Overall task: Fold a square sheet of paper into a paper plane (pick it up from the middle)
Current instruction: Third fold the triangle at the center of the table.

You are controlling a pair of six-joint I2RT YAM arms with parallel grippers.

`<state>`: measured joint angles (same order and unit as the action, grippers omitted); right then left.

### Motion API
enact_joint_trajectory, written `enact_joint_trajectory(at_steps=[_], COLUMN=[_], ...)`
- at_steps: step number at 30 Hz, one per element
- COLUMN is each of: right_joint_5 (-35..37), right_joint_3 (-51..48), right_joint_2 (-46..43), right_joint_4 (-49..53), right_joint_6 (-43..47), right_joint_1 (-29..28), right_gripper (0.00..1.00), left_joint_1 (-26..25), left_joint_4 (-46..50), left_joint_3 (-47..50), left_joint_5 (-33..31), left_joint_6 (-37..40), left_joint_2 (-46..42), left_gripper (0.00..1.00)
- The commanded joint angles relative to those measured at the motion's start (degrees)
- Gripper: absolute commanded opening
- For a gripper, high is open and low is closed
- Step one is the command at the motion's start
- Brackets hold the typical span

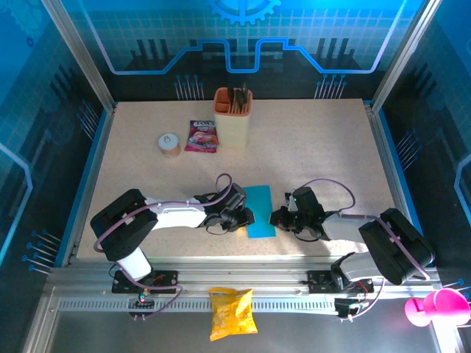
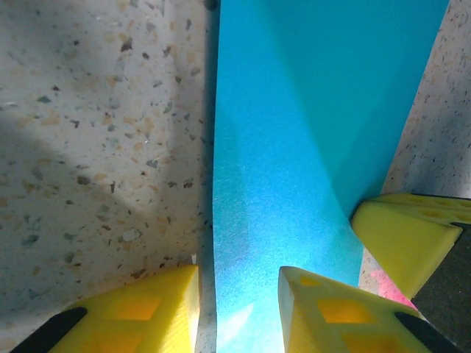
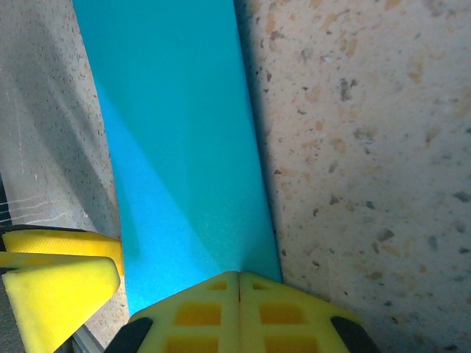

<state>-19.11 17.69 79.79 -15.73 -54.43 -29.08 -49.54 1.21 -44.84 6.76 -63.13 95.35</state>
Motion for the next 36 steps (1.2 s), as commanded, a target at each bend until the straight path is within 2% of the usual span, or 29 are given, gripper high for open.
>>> enact_joint_trajectory(at_steps=[1,12,23,25,30,35,36], right_joint_5=[4.0,4.1,3.9,3.7,3.2,3.1,3.0], right_joint_3=[-3.3,-3.5,-3.0,-2.7,0.1,4.7,5.3], right_joint_2=[6.1,5.6,5.3,5.1,2.5,-5.2,-7.1], right_joint_4=[7.8,7.8,8.2,8.5,12.4,19.3,20.6], right_joint_6=[0.7,0.8,1.1,1.4,3.8,9.1,9.9], right_joint_1=[-1.1,-1.1,-1.1,-1.1,-0.9,-0.8,-0.8], right_gripper=[0.00,0.00,0.00,0.00,0.00,0.00,0.03], left_joint_1=[-0.6,-0.9,-1.0,-1.0,-1.0,-1.0,-1.0], left_joint_4=[1.9,1.7,0.6,0.2,-1.0,-1.5,-1.7], left_joint_3=[-1.2,-5.2,-3.5,-3.1,-2.0,-1.2,-1.1], left_joint_5=[-1.2,-0.7,-1.0,-0.7,0.4,1.1,1.1], left_joint_6=[-1.2,1.1,2.0,2.4,2.9,2.0,1.6], left_joint_2=[0.9,3.6,1.8,1.9,1.8,1.5,1.4], left_gripper=[0.34,0.34,0.33,0.31,0.17,0.10,0.09])
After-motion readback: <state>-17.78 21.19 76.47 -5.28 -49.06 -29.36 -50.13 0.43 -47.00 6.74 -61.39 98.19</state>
